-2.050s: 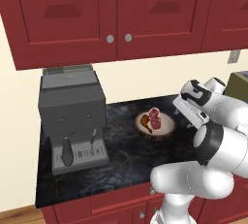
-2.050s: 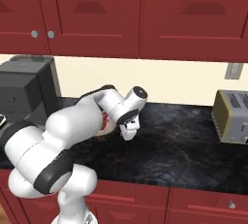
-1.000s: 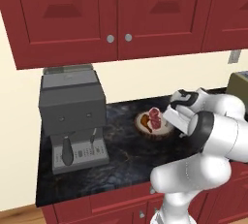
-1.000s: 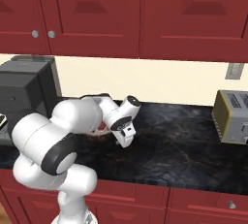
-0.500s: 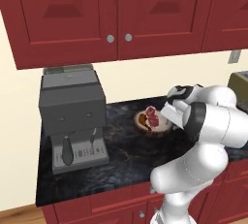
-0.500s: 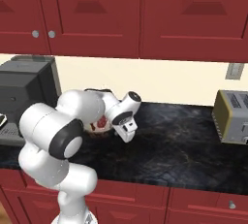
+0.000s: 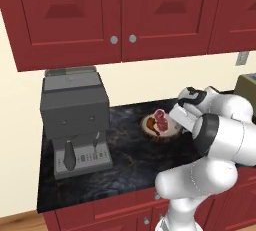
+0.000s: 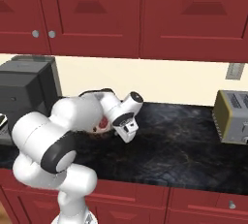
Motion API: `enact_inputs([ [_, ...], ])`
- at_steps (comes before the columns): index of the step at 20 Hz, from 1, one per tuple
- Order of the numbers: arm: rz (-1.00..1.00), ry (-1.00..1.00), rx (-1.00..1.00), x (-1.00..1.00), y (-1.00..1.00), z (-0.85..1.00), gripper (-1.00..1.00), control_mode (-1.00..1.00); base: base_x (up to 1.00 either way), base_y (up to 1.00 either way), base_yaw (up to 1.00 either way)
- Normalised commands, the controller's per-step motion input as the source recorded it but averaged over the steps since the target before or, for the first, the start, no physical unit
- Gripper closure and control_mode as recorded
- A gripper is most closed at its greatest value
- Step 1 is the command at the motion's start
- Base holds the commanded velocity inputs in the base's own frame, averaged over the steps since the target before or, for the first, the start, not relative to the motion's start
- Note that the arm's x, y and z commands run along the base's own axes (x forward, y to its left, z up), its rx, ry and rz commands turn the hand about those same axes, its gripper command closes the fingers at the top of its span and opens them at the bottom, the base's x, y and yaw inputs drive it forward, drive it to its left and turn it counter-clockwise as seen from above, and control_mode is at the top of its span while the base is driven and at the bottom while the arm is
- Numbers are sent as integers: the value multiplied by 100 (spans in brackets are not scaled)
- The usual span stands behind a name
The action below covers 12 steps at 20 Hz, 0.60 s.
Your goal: Place the bowl with the cucumber and lime on the second highest shelf of the fridge. Place the bowl with the chicken drumstick and steak on the top shelf of the fridge.
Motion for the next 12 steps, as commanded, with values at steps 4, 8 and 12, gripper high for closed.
enact_inputs([
  [4, -5, -16, 0, -81, 11, 46, 100, -100, 0, 0, 0],
  [8, -8, -5, 1, -70, 26, 80, 100, -100, 0, 0, 0],
  [12, -14, -1, 4, -72, 20, 86, 100, -100, 0, 0, 0],
])
